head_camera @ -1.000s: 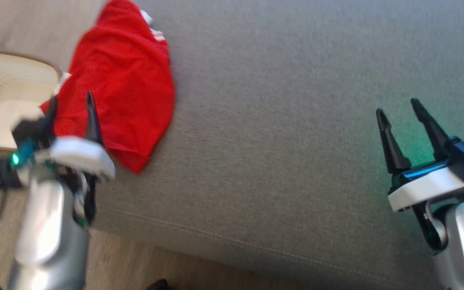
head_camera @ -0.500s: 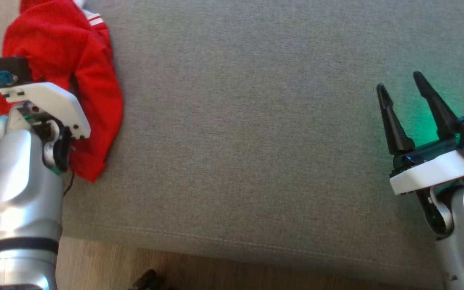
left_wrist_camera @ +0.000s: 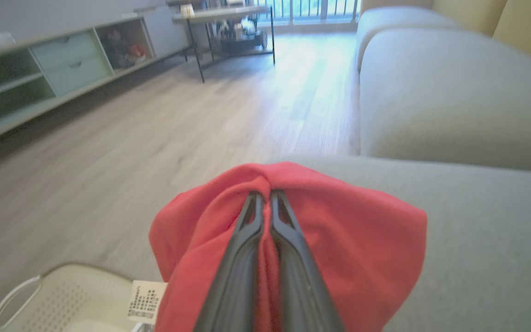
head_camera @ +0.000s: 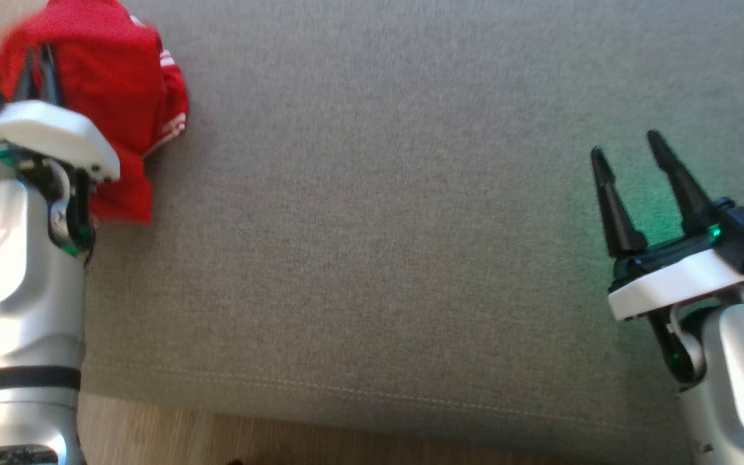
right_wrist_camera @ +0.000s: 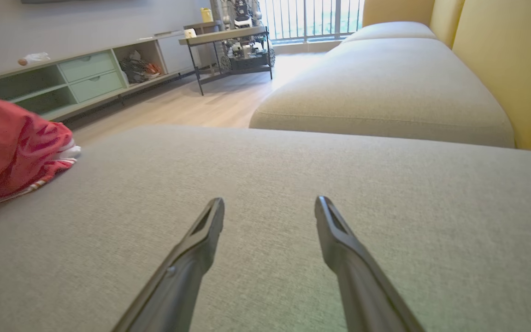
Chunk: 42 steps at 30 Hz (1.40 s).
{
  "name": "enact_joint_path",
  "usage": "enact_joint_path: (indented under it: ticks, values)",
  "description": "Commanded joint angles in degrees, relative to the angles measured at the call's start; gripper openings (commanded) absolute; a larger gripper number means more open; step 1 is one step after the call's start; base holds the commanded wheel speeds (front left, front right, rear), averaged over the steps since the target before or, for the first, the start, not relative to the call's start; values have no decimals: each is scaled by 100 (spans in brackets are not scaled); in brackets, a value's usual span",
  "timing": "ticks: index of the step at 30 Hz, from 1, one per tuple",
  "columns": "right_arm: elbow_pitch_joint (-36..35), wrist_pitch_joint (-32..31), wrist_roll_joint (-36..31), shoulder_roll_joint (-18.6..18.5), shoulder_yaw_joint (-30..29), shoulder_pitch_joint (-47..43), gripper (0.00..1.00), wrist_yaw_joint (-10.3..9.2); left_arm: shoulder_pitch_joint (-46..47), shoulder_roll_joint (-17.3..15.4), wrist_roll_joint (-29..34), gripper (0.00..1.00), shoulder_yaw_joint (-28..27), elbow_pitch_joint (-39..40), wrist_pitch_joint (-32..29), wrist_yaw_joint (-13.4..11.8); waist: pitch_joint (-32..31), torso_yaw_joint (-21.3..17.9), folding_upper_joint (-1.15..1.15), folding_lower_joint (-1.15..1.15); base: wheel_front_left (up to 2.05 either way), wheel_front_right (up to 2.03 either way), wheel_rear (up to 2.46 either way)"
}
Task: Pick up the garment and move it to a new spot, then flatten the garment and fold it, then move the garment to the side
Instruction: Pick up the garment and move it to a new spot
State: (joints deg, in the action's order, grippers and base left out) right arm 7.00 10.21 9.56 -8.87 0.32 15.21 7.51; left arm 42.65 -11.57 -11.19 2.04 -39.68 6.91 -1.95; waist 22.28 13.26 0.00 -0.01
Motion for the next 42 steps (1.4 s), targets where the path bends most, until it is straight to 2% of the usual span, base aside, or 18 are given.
enact_joint_path:
  ticks: [1,5,9,16,21,24,27,28,31,35,37,39,42]
  values:
    - [-128,67,-9,63,137,19,100,-2,277,-296,-16,0,-194,324,129,22,-278,-48,0,1,0,0,0]
    - [111,170,-27,250,136,9,100,-2,302,-195,-202,0,-180,962,289,225,-709,-185,0,1,0,0,0]
    - [314,279,-33,410,39,19,100,-2,341,-34,-462,0,-144,1670,128,412,-1060,-412,0,1,0,0,0]
    - [512,402,-9,553,-120,142,100,-2,170,475,-751,0,293,2787,-473,530,-1355,-1052,0,1,0,0,0]
    - [462,443,95,585,-223,362,100,-2,89,766,-1024,0,770,3215,-792,484,-1317,-1638,0,1,0,0,0]
    - [436,458,113,592,-178,512,100,-2,229,847,-1277,0,1102,3265,-765,320,-1225,-1991,0,1,0,0,0]
    - [459,469,172,596,-78,609,100,-2,391,865,-2064,0,1573,3313,-485,4,-1159,-2343,0,1,0,0,0]
    - [459,469,172,596,-78,609,100,-2,391,865,-2064,0,1573,3313,-485,4,-1159,-2343,0,1,0,0,0]
    - [415,474,271,597,-92,679,100,-2,593,867,-3232,0,2168,3485,-44,-464,-1040,-2568,0,1,0,0,0]
    - [313,477,312,598,-138,696,100,-2,803,868,-4432,0,2664,3557,566,-900,-914,-2715,0,1,0,0,0]
    - [264,477,326,598,-169,691,100,-2,785,868,-4569,0,2778,3272,676,-1037,-856,-2722,0,1,0,0,0]
    - [216,477,333,598,-207,690,100,-2,661,843,-4503,0,2875,2782,705,-1072,-805,-2698,0,1,0,0,0]
    - [179,478,330,599,-246,695,100,-2,431,477,-4083,0,3191,1896,692,-1097,-753,-2616,0,1,0,0,0]
